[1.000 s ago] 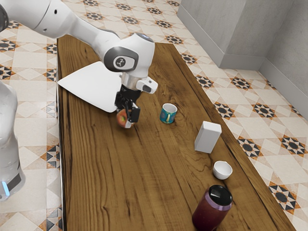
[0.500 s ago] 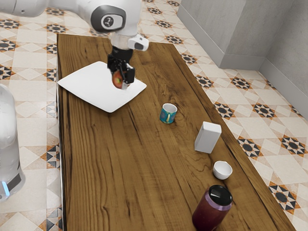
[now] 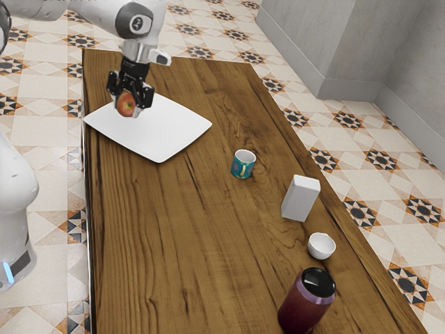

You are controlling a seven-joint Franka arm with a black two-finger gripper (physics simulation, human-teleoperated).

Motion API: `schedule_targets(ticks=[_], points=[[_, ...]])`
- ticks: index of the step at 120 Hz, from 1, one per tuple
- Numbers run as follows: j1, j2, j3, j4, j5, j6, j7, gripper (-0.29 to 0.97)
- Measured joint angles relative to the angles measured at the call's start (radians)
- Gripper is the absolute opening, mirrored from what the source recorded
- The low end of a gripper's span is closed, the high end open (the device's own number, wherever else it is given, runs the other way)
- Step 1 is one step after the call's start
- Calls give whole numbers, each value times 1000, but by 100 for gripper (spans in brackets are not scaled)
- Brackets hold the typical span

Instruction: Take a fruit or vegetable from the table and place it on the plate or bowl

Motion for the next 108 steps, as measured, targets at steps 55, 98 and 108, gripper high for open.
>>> schedule_targets(ticks=[55,98,108], points=[[5,174,65,60,73,256,49,34],[-10,203,66,79,55,336,111,63],[-11,203,66,79,52,341,124,65]])
